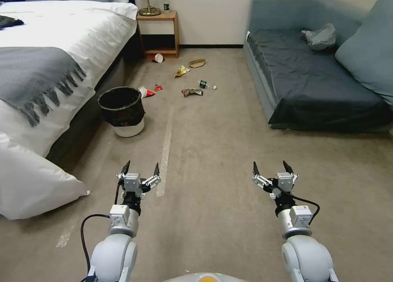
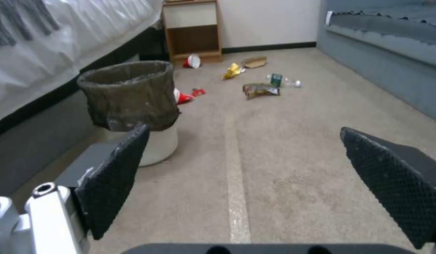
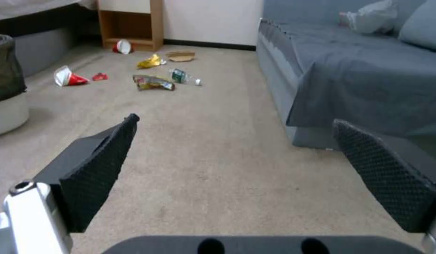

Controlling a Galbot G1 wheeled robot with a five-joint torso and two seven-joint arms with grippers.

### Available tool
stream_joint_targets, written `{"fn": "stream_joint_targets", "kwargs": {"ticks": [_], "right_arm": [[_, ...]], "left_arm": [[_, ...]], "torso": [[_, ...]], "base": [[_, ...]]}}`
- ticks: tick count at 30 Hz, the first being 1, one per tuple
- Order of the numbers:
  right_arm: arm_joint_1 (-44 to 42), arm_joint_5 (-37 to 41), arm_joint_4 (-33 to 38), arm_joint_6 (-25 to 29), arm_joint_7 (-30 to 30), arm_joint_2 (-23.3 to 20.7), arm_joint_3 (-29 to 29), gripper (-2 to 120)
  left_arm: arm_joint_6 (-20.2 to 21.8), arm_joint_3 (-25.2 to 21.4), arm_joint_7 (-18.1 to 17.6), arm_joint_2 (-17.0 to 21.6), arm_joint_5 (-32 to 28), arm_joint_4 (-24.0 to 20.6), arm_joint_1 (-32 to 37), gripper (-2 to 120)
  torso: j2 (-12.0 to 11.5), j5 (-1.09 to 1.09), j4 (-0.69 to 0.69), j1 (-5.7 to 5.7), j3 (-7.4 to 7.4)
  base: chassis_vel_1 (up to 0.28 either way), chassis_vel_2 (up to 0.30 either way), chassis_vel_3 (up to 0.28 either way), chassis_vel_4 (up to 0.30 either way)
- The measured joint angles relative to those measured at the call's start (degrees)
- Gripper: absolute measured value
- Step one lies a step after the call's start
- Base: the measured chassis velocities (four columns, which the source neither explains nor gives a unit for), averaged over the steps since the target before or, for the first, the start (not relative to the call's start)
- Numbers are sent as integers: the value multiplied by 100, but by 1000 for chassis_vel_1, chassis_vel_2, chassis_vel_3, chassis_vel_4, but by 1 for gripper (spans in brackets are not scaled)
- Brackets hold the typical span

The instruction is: Pick up the trash can from the floor.

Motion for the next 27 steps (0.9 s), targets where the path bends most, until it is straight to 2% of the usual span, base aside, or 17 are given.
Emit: {"fn": "stream_joint_targets", "kwargs": {"ticks": [27], "right_arm": [[0,0,0,0,0,0,0,100]], "left_arm": [[0,0,0,0,0,0,0,100]], "torso": [[0,0,0,0,0]], "base": [[0,0,0,0]]}}
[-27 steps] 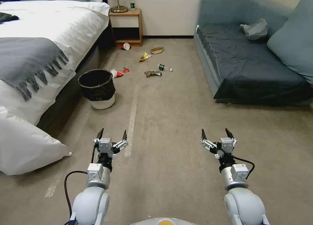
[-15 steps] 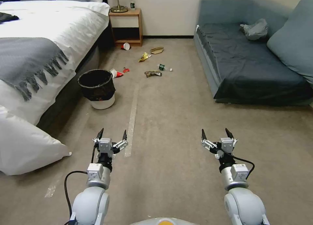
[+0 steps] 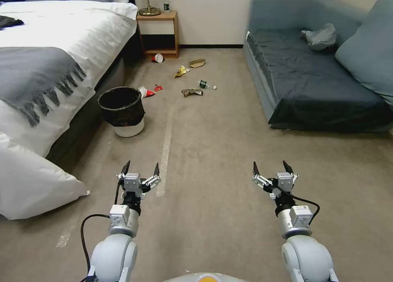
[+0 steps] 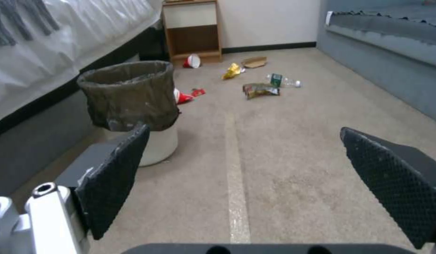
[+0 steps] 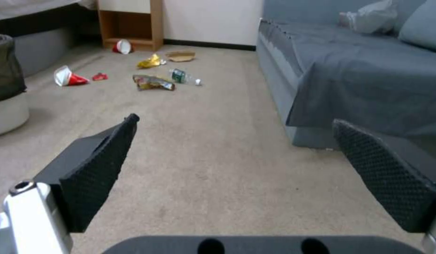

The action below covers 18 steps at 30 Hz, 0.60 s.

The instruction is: Pick up the trash can from the floor.

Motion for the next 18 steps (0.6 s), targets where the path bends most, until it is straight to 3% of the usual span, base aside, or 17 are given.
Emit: {"fn": "stream_joint_targets", "kwargs": {"ticks": [6,7,8,10,12,14,15,17,18], "right_arm": [[-79,-62,52,73,-8,52,4,100],[-281,-286,226,352,-71,210,27,100],[-449,-413,353,544,-130,333,23,100],[-555,-432,390,665,-205,403,34,100],[-581,-409,399,702,-262,432,30,100],[-553,-389,392,708,-299,441,24,100],[-553,-389,392,708,-299,441,24,100],[-465,-336,335,705,-326,436,18,100],[-465,-336,335,705,-326,436,18,100]], "left_arm": [[-24,0,-1,0,-4,4,0,100],[-189,5,0,-1,-70,31,7,100],[-381,15,-1,-1,-149,64,9,100],[-489,29,2,-3,-191,84,14,100],[-617,34,-2,-2,-240,114,13,100],[-1121,115,-4,-6,-447,243,25,100],[-1121,115,-4,-6,-447,243,25,100],[-1509,189,-9,-11,-553,375,61,100],[-1509,189,-9,-11,-553,375,61,100]], "torso": [[0,1,0,0,0],[0,2,3,0,0],[0,-1,-3,0,0],[0,-3,-3,0,0],[0,2,0,0,0],[0,0,1,0,0],[0,0,1,0,0],[0,2,-1,0,0],[0,2,-1,0,0]], "base": [[0,0,0,0],[0,0,0,0],[0,0,0,0],[0,0,0,0],[0,0,0,0],[0,0,0,0],[0,0,0,0],[0,0,0,0],[0,0,0,0]]}}
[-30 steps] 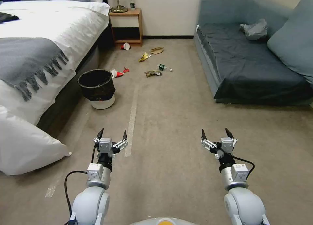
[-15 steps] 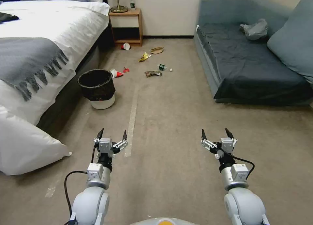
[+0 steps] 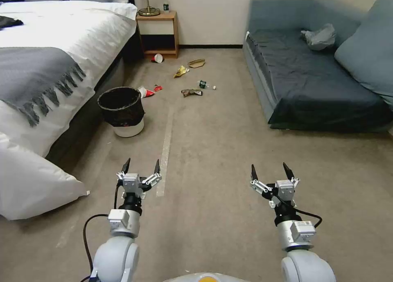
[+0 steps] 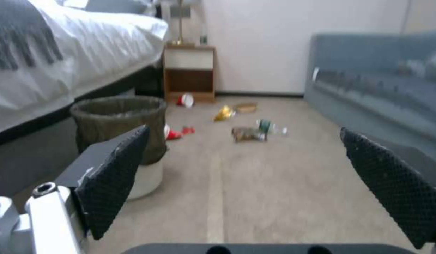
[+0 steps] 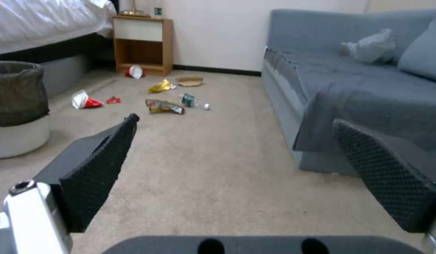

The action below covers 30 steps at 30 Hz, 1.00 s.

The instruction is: Pick up the trash can from the floor.

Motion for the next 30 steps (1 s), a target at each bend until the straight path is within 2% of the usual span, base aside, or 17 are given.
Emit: {"fn": "stream_joint_targets", "kwargs": {"ticks": [1,11,23,30], "right_arm": [[70,44,-46,1,-26,-9,0,100],[265,260,-186,117,-251,-42,6,100],[295,397,-259,197,-326,-29,-8,100],[276,485,-265,197,-328,-28,0,100]], "left_arm": [[-123,39,2,-8,5,85,49,100],[-453,-70,-196,-85,236,266,84,100],[-827,-47,-105,-140,308,354,92,99],[-897,-44,-84,-153,311,424,87,99]], "torso": [[0,-5,3,1,0],[0,-2,1,0,0],[0,-2,1,0,0],[0,-2,2,0,0]], "base": [[0,0,0,0],[0,0,0,0],[0,0,0,0],[5,6,7,7]]}}
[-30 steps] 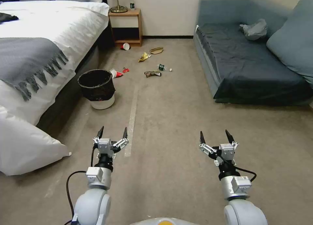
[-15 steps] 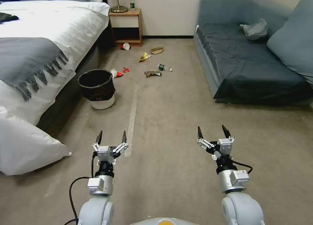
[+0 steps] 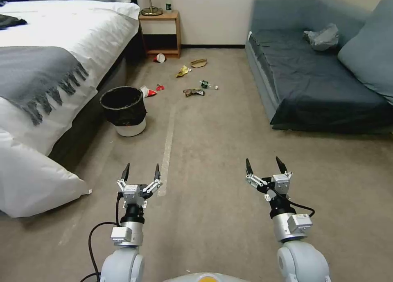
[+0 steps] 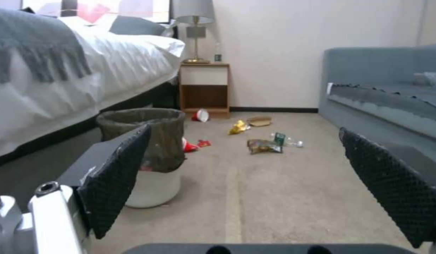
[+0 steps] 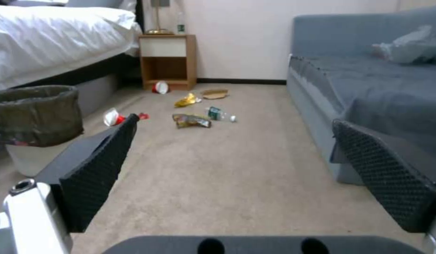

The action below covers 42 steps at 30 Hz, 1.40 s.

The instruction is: Pick up the trash can from the floor.

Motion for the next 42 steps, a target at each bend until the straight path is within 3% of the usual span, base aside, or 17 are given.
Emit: {"fn": "stream_joint_targets", "kwargs": {"ticks": [13,42], "right_arm": [[16,79,-19,30,79,1,-12,100],[175,152,-286,199,-446,-30,62,100]], "left_arm": [[11,4,13,-7,-46,7,1,99],[-189,48,76,-37,-169,225,-159,99]], "torso": [[0,0,1,0,0],[0,0,0,0,0]], "base": [[53,51,56,53],[1,2,1,2]]}}
